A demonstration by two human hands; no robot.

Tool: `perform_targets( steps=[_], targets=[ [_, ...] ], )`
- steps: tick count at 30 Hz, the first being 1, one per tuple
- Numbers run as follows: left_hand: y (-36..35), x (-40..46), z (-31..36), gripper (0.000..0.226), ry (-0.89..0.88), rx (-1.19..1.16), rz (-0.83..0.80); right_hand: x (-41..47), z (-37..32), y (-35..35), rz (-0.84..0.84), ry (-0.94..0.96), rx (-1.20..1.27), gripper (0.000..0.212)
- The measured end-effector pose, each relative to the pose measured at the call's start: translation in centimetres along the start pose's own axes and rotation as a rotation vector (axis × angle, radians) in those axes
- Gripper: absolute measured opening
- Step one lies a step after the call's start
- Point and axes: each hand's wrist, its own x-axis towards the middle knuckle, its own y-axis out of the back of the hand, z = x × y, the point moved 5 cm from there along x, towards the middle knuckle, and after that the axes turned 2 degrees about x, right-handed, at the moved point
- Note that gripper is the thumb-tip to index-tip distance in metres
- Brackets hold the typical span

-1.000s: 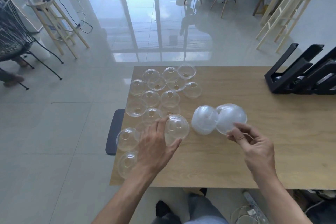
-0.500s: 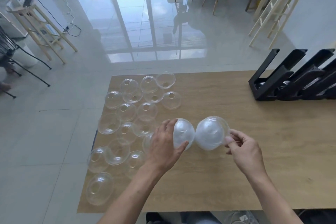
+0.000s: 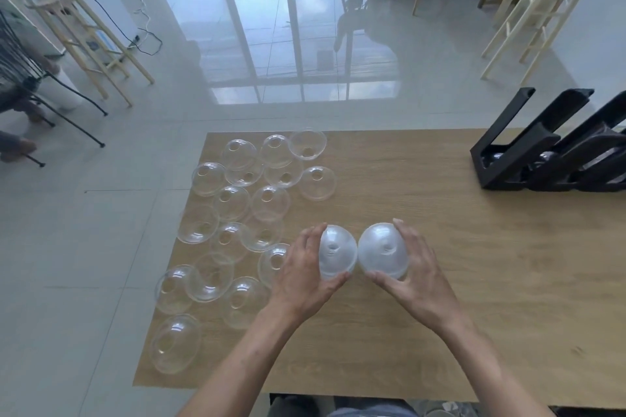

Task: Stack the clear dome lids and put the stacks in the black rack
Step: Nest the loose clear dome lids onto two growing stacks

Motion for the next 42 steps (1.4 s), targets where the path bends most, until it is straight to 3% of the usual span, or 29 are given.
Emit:
perform_targets(
  steps=[8,14,25,34,37,42],
  targets=[
    [0.3,-1.6,-0.5,0.095,-0.037,-0.019,0.0,0.0,0.2,0.3,0.009,-0.129,0.028,0.108],
    [1.9,-1.8,-0.8,0.11,-0.018,-0.005,-0.01,-0.9,-0.8,0.5,0.09,-0.13,-0.033,0.12],
    [11.9,-5.6,-6.8,0.109,-0.008,0.091,0.095,-3.4,-8.4,-0.6,0.206,-0.027,-0.075,0.111],
    [16.2,-13.0,-13.9,0.107,0.036,0.113,0.153,-5.8,-14.2,-7.4,0.202,0.132,-0.06,0.092],
    [15.6,-16.3,-17.1,0.106,0.096,0.124,0.148,-6.6,-15.9,-11.7,0.138,0.215,-0.081,0.081],
    [13.0,-20.0,-21.4,0.104,0.265,0.164,0.115,-7.3,-15.9,-20.0,-0.157,0.208,-0.296,0.077]
  ],
)
